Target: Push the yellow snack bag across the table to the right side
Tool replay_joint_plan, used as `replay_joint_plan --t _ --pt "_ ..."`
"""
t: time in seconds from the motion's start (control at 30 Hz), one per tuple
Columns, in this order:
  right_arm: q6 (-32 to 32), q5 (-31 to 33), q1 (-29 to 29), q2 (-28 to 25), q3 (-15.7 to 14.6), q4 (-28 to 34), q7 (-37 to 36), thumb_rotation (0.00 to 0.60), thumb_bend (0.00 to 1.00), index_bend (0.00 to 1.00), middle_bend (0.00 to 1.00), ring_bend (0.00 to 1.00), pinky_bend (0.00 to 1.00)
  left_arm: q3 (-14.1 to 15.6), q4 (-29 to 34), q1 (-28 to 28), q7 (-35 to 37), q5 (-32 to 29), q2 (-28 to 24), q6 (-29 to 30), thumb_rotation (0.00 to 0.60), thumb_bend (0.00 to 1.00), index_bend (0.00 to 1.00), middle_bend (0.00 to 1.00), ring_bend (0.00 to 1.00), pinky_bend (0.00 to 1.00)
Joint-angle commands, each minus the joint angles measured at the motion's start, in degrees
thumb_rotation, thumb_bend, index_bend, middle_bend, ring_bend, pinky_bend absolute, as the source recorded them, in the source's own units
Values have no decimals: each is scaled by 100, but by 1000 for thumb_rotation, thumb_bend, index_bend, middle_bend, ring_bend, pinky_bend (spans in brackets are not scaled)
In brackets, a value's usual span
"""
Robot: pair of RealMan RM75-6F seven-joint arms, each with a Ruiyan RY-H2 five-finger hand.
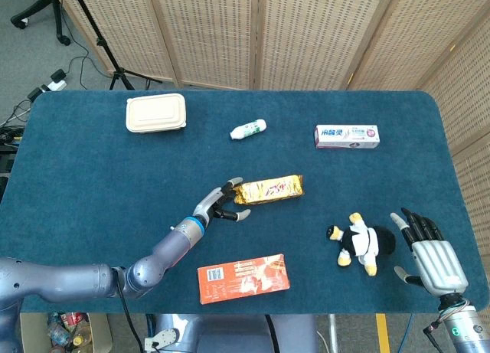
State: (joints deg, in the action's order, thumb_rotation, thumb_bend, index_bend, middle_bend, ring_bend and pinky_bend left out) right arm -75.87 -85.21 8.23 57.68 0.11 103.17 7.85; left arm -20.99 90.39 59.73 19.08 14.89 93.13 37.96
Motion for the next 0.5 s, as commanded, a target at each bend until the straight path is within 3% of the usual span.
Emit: replay_joint_plan --t 0.03,0.33,0.5 --pt "-12 5 -7 -4 2 -7 3 600 234 11 0 0 79 -26 465 -277 -6 264 -339 170 600 323 0 0 0 7" --pt "-9 -39 -10 47 -29 14 159 600 234 11 0 0 79 244 1381 -728 -622 790 -1368 916 600 316 0 0 0 7" --pt "34 -53 12 102 -45 14 273 600 234 11 0 0 79 647 1745 -886 -1375 1271 -1910 1447 600 316 0 0 0 7"
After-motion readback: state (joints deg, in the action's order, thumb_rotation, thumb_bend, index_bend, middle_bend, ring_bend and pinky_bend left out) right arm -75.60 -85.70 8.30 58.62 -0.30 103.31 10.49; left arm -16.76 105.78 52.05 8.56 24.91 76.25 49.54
